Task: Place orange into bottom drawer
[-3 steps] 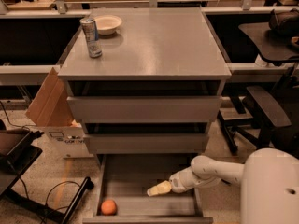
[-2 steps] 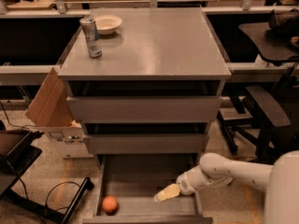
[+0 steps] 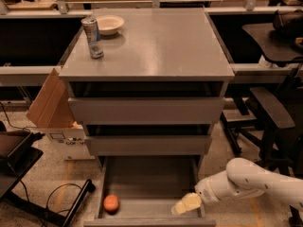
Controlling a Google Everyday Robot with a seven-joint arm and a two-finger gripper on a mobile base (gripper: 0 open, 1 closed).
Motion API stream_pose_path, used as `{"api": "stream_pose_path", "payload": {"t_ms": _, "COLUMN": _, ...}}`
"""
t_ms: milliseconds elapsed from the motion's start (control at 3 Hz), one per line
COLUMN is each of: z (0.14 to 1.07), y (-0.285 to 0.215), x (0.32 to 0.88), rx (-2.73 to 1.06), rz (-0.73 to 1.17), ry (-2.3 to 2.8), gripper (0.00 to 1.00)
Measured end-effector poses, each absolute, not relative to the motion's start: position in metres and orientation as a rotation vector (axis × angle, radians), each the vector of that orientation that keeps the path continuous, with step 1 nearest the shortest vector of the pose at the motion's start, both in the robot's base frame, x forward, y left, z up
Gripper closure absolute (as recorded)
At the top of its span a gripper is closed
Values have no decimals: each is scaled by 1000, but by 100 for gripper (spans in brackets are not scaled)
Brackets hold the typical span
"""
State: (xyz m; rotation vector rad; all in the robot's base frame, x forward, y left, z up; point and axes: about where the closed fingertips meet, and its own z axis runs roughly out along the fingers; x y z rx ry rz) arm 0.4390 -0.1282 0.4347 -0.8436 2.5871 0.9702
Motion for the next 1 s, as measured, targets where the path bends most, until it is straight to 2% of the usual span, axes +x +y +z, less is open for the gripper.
{"api": "stream_pose_path", "payload": {"t_ms": 333, "z": 466, "y": -140, "x": 430, "rx": -862, "rz": 925, "ry": 2573, "gripper": 0}}
{"api": "stream_pose_path", "payload": {"t_ms": 1000, "z": 555, "y": -136, "x": 450, "rx": -777, "rz": 566, "ry": 2667, "gripper": 0}}
